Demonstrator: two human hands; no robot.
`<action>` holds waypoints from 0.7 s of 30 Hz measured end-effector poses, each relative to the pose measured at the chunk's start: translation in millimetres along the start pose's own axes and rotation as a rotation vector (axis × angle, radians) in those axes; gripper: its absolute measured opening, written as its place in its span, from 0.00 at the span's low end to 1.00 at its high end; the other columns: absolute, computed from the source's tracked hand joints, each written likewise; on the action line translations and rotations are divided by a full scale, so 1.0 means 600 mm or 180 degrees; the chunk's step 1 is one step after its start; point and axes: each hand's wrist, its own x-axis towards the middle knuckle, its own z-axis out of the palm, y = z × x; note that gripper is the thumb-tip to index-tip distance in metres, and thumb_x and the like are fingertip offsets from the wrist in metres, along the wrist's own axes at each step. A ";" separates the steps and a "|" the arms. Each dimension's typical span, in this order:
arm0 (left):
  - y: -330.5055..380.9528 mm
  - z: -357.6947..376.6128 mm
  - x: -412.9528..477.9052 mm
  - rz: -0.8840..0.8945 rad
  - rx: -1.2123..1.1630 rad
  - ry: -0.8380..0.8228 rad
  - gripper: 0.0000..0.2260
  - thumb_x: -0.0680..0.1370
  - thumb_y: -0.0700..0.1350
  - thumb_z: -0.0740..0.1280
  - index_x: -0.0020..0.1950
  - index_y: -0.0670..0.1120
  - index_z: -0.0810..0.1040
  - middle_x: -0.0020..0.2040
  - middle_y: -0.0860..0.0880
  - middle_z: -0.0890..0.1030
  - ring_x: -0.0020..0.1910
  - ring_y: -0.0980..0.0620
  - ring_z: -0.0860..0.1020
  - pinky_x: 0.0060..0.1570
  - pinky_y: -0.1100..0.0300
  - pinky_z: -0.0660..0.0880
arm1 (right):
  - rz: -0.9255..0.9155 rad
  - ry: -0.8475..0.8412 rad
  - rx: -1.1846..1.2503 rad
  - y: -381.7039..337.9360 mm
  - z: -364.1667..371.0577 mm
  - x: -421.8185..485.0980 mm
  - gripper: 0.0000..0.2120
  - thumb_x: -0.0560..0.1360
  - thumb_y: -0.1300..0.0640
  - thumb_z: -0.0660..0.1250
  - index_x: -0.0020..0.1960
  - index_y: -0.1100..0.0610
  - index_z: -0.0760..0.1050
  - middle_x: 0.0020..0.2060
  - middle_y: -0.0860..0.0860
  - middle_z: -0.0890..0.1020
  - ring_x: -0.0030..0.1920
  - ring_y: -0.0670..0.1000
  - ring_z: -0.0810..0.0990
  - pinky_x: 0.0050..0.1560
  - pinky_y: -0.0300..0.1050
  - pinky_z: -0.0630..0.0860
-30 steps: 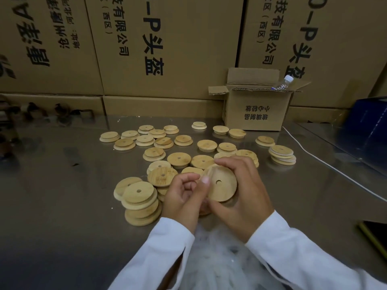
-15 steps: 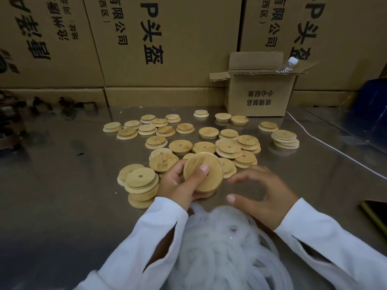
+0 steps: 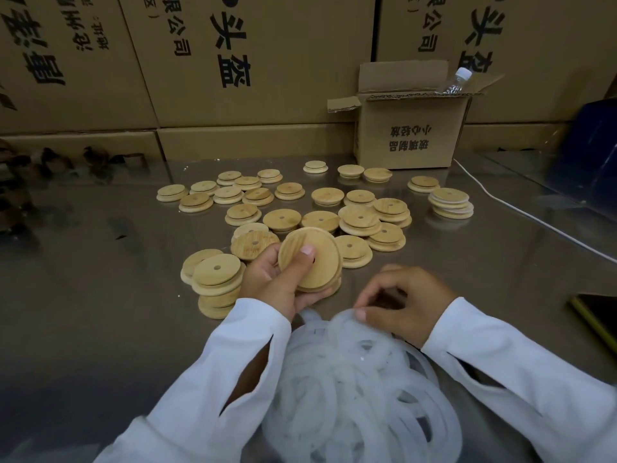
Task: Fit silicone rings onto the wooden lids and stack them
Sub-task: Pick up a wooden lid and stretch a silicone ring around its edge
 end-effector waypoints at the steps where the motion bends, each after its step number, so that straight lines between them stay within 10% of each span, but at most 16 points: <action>1: 0.001 0.000 0.000 -0.0007 -0.0008 0.0026 0.05 0.71 0.41 0.68 0.46 0.43 0.78 0.48 0.40 0.81 0.47 0.39 0.80 0.29 0.58 0.79 | -0.0008 0.0074 0.0194 -0.002 -0.001 0.000 0.10 0.66 0.57 0.74 0.31 0.44 0.78 0.35 0.45 0.79 0.41 0.42 0.77 0.46 0.37 0.73; 10: -0.002 -0.008 -0.001 0.0081 0.0185 -0.0226 0.07 0.65 0.46 0.70 0.42 0.50 0.82 0.40 0.47 0.85 0.40 0.48 0.83 0.32 0.57 0.79 | -0.0417 0.1282 0.1998 -0.031 -0.009 0.000 0.04 0.61 0.53 0.70 0.36 0.50 0.80 0.31 0.43 0.82 0.34 0.40 0.78 0.38 0.31 0.74; 16: -0.002 0.004 -0.004 -0.0528 0.0169 -0.0379 0.10 0.75 0.49 0.63 0.50 0.46 0.80 0.46 0.42 0.83 0.40 0.44 0.83 0.31 0.51 0.80 | 0.0154 0.1234 0.2288 -0.036 0.007 0.002 0.05 0.68 0.64 0.70 0.36 0.55 0.79 0.25 0.45 0.80 0.28 0.40 0.76 0.32 0.30 0.72; 21: 0.001 0.005 -0.015 -0.0350 0.0503 -0.0805 0.22 0.63 0.54 0.67 0.53 0.47 0.79 0.47 0.44 0.83 0.44 0.46 0.83 0.38 0.51 0.81 | 0.0476 0.1352 0.2293 -0.036 0.015 0.000 0.10 0.68 0.65 0.70 0.32 0.53 0.80 0.27 0.49 0.82 0.29 0.43 0.78 0.34 0.32 0.76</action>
